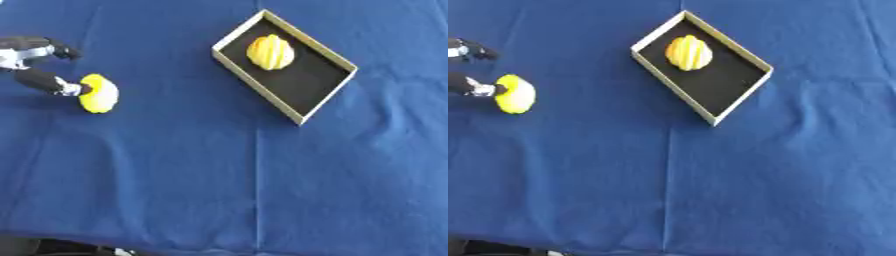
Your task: Pick up objects on the table and place them in the box.
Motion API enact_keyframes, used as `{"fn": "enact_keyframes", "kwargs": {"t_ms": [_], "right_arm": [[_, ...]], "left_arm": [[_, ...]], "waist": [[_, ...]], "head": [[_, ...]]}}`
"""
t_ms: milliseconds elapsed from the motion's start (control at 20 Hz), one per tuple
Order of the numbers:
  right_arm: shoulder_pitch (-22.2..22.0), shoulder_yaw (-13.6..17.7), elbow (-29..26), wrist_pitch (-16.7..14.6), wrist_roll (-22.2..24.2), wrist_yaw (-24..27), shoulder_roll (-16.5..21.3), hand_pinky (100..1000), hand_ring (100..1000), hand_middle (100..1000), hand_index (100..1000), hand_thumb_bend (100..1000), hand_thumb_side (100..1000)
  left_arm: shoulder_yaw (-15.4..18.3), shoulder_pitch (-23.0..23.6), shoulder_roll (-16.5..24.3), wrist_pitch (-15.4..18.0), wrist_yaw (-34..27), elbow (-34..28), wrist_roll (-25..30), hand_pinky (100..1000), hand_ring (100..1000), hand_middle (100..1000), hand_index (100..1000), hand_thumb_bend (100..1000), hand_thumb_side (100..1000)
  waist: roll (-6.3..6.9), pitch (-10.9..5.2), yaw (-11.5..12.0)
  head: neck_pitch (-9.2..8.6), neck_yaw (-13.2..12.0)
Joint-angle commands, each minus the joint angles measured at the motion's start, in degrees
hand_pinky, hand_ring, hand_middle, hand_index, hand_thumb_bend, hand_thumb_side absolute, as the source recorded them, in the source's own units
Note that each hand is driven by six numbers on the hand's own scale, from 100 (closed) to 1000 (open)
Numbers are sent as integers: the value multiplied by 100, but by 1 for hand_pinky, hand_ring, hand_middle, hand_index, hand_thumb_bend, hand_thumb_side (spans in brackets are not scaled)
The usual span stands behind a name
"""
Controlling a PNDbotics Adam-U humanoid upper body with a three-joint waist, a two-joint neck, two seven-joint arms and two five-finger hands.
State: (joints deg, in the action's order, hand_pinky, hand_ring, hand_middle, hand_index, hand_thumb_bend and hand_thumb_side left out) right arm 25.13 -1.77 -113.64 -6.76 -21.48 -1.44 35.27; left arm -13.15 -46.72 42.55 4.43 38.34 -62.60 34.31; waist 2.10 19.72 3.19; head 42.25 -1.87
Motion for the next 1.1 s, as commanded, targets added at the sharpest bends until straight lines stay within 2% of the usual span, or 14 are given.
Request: {"fn": "enact_keyframes", "kwargs": {"t_ms": [50, 300, 400, 550, 750, 850, 1100], "right_arm": [[26, 75, -95, 33, -20, -35, 75, 842, 839, 747, 813, 100, 835], [27, 75, -95, 98, -66, -29, 64, 842, 839, 746, 813, 100, 836], [26, 78, -95, 108, -86, -27, 63, 841, 839, 745, 812, 100, 836], [16, 86, -95, 117, -113, -22, 59, 841, 838, 743, 811, 100, 836], [13, 96, -95, 130, -146, -8, 52, 841, 834, 741, 811, 100, 836], [6, 98, -95, 142, -159, -4, 47, 841, 834, 741, 810, 100, 836], [-20, 96, -95, 175, -179, -2, 41, 840, 832, 739, 810, 100, 838]], "left_arm": [[42, -119, 75, 54, 20, 29, 11, 912, 933, 852, 937, 424, 566], [-5, -132, 32, 197, -37, 63, 250, 901, 882, 779, 850, 385, 493], [-9, -135, 24, 215, -28, 72, 322, 895, 826, 724, 819, 364, 459], [-10, -142, 8, 206, -11, 93, 374, 881, 741, 642, 756, 283, 424], [-26, -151, -12, 198, 7, 115, 457, 870, 701, 600, 710, 183, 371], [-24, -155, -27, 204, -31, 106, 453, 866, 684, 586, 692, 101, 320], [-5, -173, -48, 177, -225, 12, 238, 855, 635, 556, 651, 100, 192]], "waist": [[1, -99, -4], [9, -91, -9], [8, -91, -11], [7, -95, -14], [11, -97, -20], [13, -97, -24], [18, -101, -27]], "head": [[-36, -24], [-17, -43], [-18, -53], [-17, -60], [-13, -70], [-12, -68], [1, -66]]}}
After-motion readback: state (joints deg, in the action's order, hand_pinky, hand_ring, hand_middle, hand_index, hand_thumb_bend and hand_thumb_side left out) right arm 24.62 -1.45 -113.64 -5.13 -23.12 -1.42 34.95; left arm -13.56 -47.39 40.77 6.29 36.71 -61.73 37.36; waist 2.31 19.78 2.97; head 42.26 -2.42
